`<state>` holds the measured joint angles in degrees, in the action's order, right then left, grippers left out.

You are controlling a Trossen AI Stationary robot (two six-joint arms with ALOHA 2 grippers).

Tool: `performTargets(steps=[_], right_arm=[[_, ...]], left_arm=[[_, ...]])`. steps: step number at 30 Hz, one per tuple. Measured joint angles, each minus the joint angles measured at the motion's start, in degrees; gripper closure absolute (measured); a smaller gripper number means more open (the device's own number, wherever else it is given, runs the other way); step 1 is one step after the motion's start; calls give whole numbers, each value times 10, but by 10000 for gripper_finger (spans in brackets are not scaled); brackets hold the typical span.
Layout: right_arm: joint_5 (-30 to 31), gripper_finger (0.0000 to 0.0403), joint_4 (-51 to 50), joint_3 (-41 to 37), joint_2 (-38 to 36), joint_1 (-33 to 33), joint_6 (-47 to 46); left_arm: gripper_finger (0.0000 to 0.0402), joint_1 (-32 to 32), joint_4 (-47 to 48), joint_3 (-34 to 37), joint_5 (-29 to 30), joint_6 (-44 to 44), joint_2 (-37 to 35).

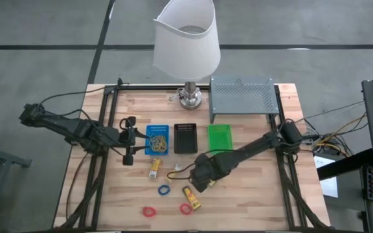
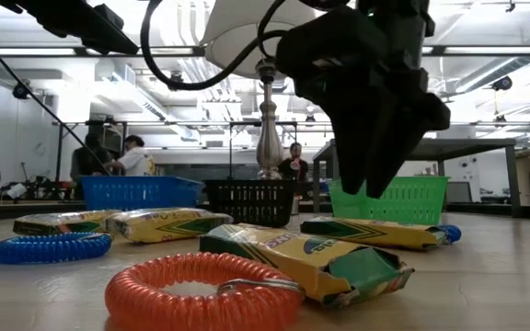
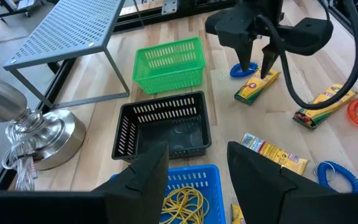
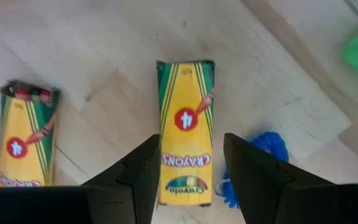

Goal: Pick & Place Office Desk Supplies
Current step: Put the yellow crayon box into the black bin

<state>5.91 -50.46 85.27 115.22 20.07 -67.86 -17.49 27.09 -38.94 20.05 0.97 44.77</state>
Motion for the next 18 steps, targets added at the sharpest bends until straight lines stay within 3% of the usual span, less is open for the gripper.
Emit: performTargets(steps=[18], right_arm=[[-14, 216, 86, -49, 2, -2, 10]], left_arm=[[233, 0, 0, 0, 0, 0, 0]])
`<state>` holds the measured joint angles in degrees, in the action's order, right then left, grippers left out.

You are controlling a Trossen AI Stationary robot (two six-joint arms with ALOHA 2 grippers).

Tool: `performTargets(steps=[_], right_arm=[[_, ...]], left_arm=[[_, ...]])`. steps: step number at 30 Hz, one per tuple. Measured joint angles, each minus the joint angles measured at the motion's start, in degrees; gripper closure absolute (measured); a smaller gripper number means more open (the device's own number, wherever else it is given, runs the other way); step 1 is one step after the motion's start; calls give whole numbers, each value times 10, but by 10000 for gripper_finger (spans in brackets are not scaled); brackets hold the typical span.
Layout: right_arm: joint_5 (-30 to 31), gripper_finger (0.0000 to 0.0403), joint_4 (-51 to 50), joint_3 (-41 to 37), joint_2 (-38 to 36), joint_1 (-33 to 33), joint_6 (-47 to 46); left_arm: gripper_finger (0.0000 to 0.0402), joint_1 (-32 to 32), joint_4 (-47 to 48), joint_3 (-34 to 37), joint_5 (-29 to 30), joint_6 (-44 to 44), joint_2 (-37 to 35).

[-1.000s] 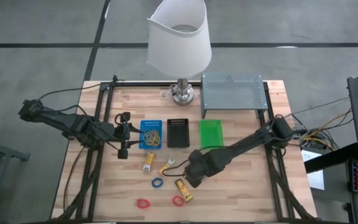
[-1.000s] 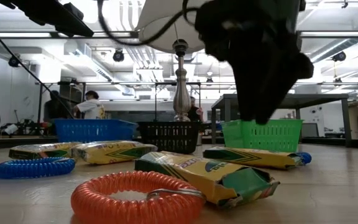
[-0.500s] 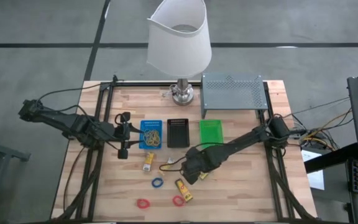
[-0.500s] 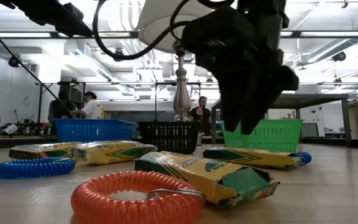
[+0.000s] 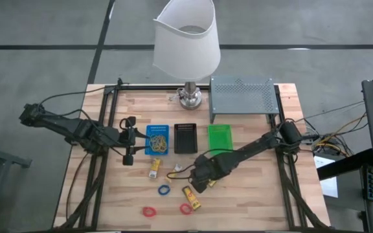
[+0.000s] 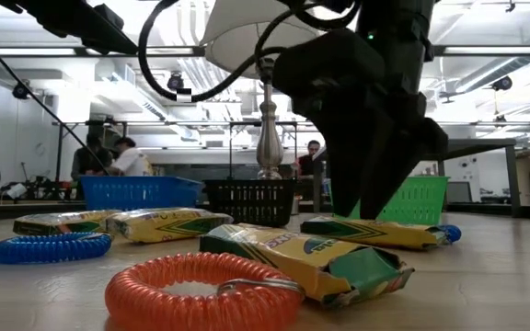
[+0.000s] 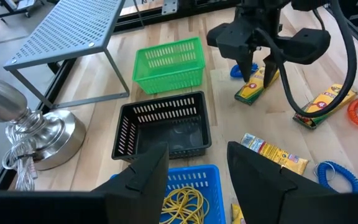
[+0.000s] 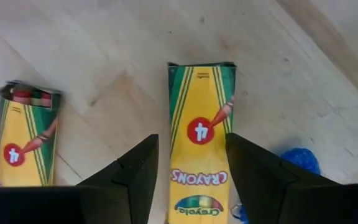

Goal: Pick & Place Office Desk Supplies
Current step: Put the yellow crayon box into the black bin

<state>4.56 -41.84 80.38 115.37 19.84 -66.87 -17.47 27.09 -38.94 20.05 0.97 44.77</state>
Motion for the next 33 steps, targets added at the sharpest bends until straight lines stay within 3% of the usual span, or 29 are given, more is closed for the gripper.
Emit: performTargets(steps=[13, 27, 33], right_arm=[[-7, 217, 33, -30, 0, 0, 0], [-6, 277, 36, -31, 0, -1, -2], [-5, 282, 36, -31, -3, -1, -2]], left_arm=[[233, 0, 0, 0, 0, 0, 0], [233, 0, 0, 0, 0, 0, 0], [233, 0, 0, 0, 0, 0, 0]])
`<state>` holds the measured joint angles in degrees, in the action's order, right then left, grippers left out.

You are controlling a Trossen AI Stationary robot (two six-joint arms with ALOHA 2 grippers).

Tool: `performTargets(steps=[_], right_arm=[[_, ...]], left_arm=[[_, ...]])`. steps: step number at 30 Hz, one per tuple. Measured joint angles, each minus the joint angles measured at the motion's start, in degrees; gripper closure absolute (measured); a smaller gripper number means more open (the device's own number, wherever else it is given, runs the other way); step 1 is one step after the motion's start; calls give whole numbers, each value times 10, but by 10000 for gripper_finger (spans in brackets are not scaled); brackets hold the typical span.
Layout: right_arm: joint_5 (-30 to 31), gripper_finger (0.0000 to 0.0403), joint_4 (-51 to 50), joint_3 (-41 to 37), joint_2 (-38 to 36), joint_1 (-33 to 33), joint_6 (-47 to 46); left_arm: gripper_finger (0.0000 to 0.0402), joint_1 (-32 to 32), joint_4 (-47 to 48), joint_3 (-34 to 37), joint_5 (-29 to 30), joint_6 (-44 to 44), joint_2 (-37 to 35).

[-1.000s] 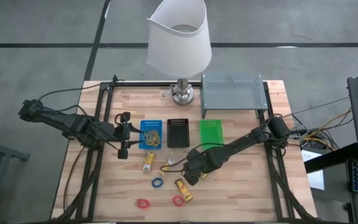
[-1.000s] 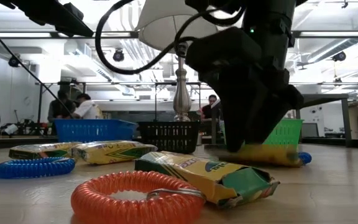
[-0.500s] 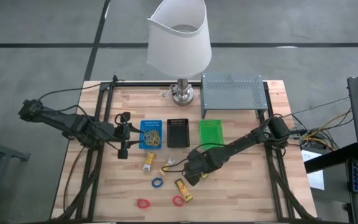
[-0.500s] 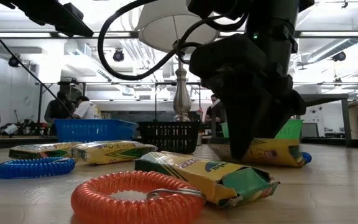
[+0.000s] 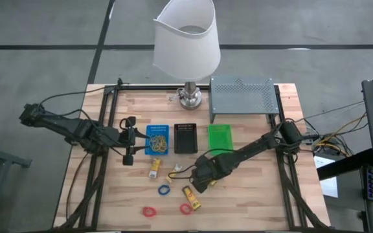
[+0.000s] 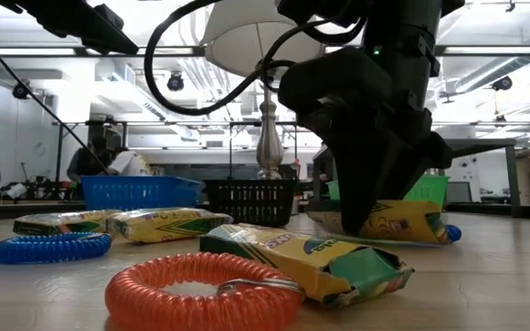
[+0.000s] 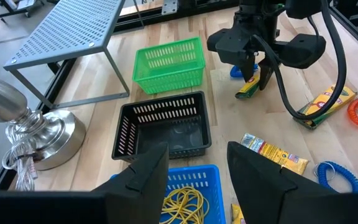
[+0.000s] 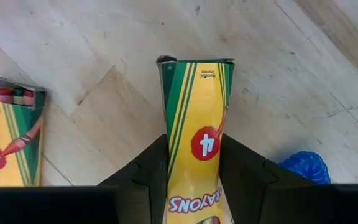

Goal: Pick & Place Office Desk Supplies
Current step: Put the yellow crayon box into the black bin

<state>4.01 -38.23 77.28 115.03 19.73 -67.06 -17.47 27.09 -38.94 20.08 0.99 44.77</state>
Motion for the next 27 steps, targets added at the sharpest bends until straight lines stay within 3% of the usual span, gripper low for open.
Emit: performTargets(steps=[8, 21, 27], right_arm=[[20, 277, 1, 0, -27, 0, 13], [230, 278, 60, 1, -81, -10, 125], [236, 277, 108, -5, -81, -61, 133]], left_arm=[[233, 0, 0, 0, 0, 0, 0], [233, 0, 0, 0, 0, 0, 0], [233, 0, 0, 0, 0, 0, 0]])
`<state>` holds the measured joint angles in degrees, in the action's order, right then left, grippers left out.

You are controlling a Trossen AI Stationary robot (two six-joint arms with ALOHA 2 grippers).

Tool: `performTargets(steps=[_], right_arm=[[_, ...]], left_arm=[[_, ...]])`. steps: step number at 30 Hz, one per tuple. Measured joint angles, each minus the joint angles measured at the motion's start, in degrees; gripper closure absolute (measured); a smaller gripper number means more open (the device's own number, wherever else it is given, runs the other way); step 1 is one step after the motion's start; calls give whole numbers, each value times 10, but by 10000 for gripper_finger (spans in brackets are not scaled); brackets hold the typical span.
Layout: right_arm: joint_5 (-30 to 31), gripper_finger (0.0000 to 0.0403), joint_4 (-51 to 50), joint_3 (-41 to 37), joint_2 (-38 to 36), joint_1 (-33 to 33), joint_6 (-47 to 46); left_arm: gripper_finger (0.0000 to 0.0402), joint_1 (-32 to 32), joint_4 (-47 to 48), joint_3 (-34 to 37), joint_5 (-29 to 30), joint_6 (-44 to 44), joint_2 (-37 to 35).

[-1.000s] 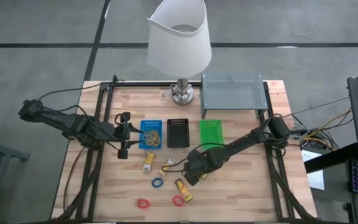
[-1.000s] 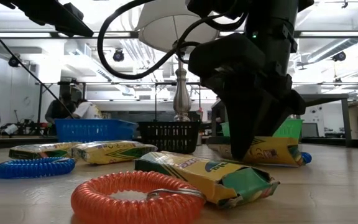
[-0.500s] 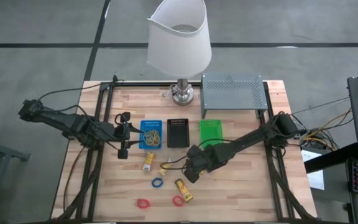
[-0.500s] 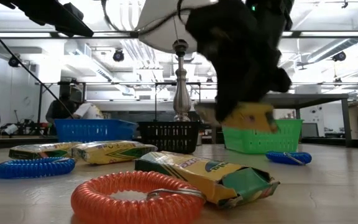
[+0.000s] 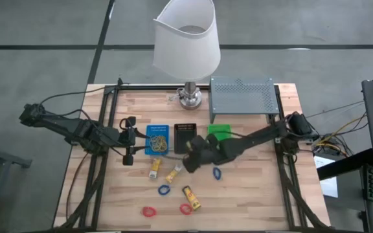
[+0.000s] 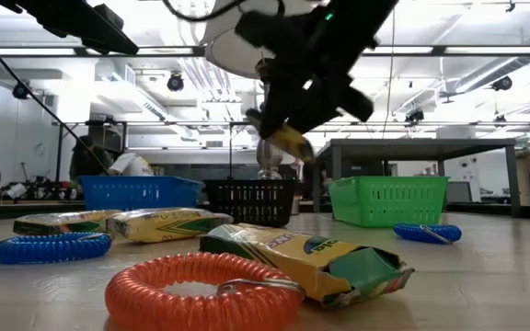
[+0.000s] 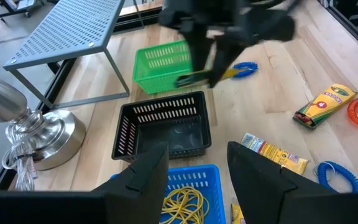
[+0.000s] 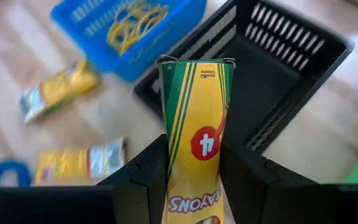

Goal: Pick & Place Office Desk Supplies
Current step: Put the yellow crayon box into the black bin

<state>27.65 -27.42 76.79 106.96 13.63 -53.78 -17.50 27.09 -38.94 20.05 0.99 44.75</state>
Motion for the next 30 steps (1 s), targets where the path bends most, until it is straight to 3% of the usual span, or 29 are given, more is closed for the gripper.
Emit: performTargets(steps=[11, 30], right_arm=[[-47, 291, 77, -8, 0, -92, -2], [-86, 278, 95, -22, 7, -103, -32]], left_arm=[[233, 0, 0, 0, 0, 0, 0], [233, 0, 0, 0, 0, 0, 0]])
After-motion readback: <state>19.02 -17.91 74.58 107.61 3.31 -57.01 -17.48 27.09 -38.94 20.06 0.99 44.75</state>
